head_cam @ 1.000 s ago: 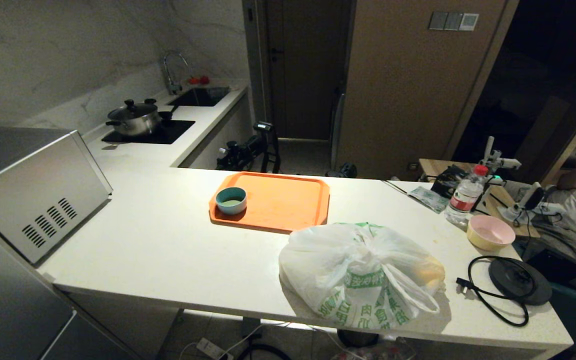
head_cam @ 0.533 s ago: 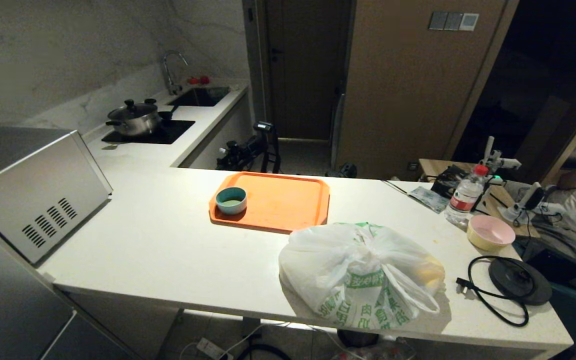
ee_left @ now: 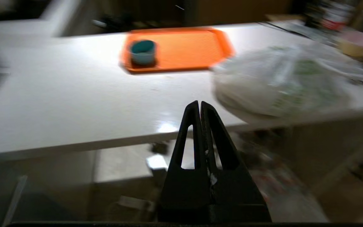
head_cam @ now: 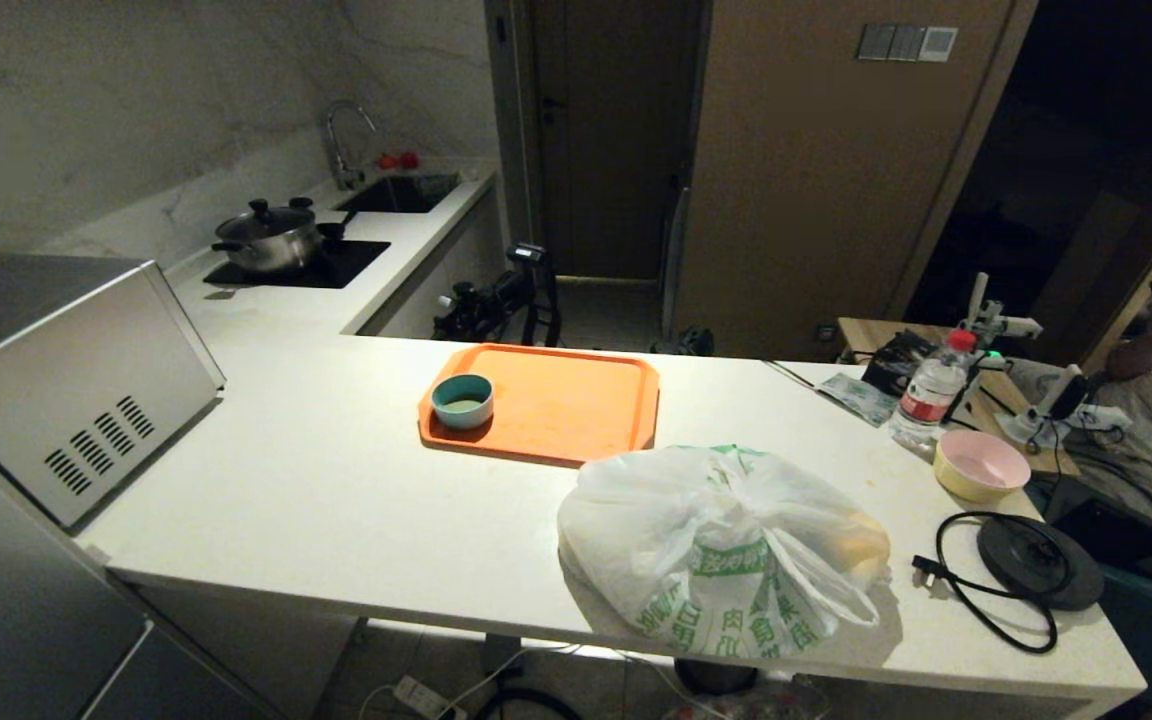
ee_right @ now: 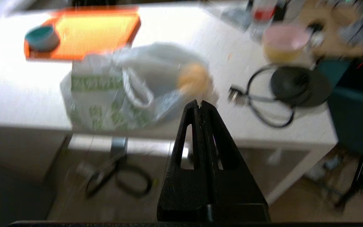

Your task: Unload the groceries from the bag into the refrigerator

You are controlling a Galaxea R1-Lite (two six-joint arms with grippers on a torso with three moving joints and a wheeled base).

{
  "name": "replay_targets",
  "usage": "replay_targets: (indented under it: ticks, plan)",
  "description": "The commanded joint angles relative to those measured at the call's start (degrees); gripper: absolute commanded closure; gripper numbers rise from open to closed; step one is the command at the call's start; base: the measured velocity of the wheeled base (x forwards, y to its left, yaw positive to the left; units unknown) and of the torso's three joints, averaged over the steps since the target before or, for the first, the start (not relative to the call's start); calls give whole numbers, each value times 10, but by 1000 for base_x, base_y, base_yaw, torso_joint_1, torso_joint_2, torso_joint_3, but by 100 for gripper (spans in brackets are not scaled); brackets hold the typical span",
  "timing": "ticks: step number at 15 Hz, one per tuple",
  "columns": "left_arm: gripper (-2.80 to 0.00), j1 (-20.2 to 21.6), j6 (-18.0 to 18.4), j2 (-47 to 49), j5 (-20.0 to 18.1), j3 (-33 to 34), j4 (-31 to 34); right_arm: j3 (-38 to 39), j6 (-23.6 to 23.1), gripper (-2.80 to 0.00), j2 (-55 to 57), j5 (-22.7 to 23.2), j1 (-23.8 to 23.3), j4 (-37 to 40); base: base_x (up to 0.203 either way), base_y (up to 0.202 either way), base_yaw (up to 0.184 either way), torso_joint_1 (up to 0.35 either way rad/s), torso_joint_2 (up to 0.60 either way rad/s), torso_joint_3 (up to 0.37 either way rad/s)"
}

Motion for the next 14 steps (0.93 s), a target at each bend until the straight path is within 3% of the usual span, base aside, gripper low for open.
replay_targets:
  ticks: [1,5,8,10,14]
  plan:
    - [0,-6,-1,140,-49,-42,-2,-19,0,0,102,7,2,0,0,0,0,0,0,0]
    - [0,-12,-2,333,-143,-106,-39,-67,1,0,287,49,3,-21,0,0,0,0,0,0]
    - [0,-66,-12,478,-176,-171,-68,-89,20,0,450,70,3,-98,0,0,0,0,0,0]
    - [0,-143,-24,561,-167,-219,-82,-111,53,0,561,82,3,-166,0,0,0,0,0,0]
    - [0,-285,-32,689,-72,-285,-141,-197,158,0,697,143,4,-249,0,0,0,0,0,0]
